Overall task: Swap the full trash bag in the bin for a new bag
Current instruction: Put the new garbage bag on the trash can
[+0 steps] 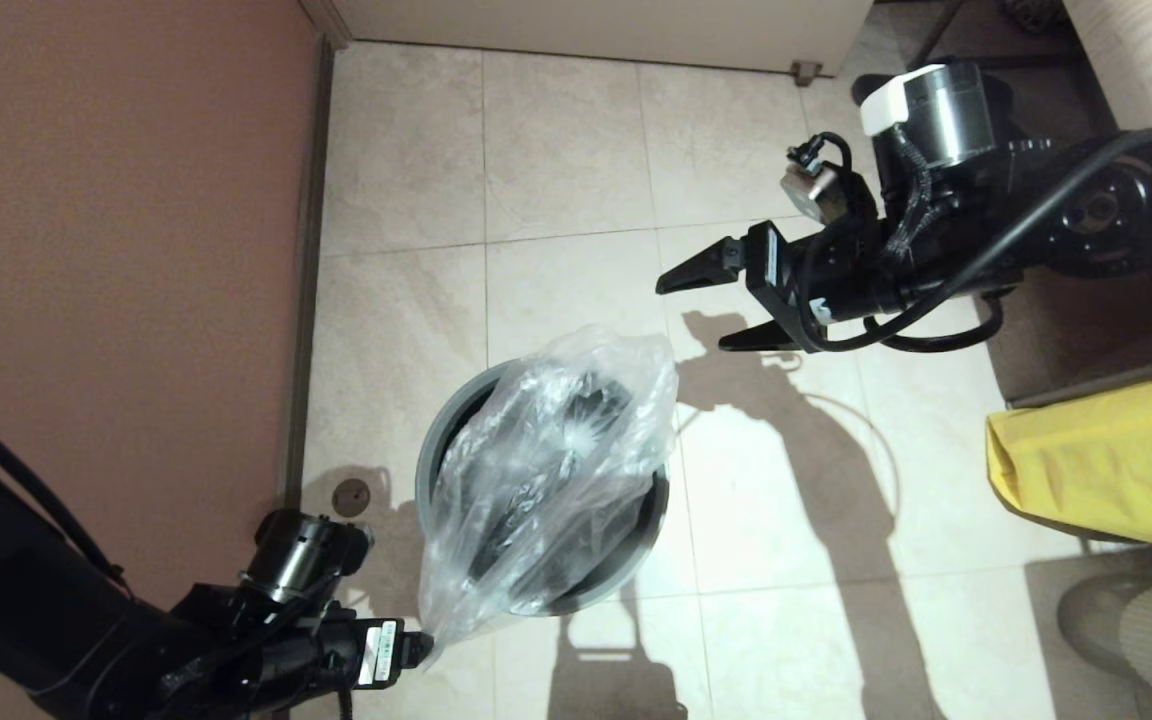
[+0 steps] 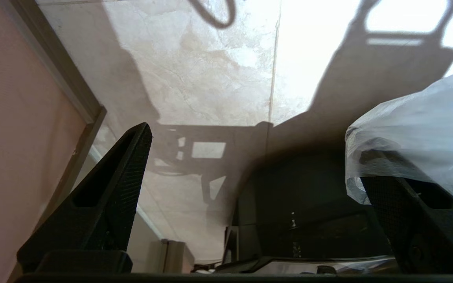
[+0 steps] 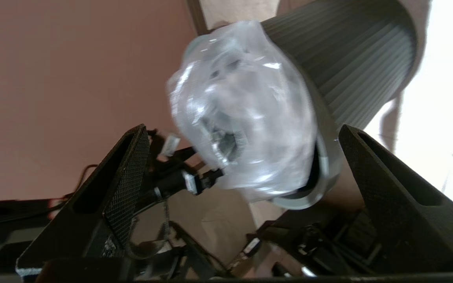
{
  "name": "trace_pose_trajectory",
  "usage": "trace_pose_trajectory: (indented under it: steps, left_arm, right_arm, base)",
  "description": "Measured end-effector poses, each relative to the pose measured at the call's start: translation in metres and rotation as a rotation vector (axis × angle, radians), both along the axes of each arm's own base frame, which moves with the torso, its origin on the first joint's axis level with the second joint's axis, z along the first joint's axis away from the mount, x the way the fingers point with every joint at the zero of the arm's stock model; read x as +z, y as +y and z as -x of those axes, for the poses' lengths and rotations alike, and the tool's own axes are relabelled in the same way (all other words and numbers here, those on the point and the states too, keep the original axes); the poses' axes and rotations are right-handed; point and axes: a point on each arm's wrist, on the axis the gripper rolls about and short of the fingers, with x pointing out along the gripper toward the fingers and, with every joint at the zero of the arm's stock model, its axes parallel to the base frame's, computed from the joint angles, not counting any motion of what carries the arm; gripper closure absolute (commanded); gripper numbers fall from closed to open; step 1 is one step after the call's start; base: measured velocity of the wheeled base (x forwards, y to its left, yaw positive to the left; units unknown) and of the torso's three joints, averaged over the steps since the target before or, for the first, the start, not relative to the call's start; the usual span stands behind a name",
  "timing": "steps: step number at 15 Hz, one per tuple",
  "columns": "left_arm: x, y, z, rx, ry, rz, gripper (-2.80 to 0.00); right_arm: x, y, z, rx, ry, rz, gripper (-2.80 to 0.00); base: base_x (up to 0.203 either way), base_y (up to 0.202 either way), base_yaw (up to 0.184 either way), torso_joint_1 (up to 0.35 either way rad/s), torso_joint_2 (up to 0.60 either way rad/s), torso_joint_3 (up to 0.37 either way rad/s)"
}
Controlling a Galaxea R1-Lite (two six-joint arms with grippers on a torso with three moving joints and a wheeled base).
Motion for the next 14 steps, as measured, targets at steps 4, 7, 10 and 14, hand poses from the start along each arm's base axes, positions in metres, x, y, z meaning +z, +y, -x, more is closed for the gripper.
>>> trace_pose_trajectory:
  steps: [4,7,10,14]
  left_arm:
    - [0.027,0.004,0.004,0.007,-0.114,0.038,-2.8]
    - [0.053,0.003,0.01,-0.009,-0.222,0.078,-2.8]
    - [0.073,0.004,0.016,-0.013,-0.306,0.108,-2.8]
    - [0.103,0.006,0.027,-0.03,-0.384,0.149,0.0]
  right_arm:
    - [0.017,-0.007,0.022,0.001,0.007,0.005,-2.8]
    - [0.015,0.013,0.041,0.017,0.0,0.086,0.0]
    - [0.008,0.048,0.057,0.024,-0.104,0.228,0.0]
    - [-0.005,0.081,0.063,0.032,-0.231,0.388,0.0]
  base:
    - [0.0,0.0,0.0,0.0,0.0,0.0]
    - [0.0,0.0,0.0,0.0,0.0,0.0]
    - [0.0,0.0,0.0,0.0,0.0,0.0]
    - [0.0,0.0,0.0,0.0,0.0,0.0]
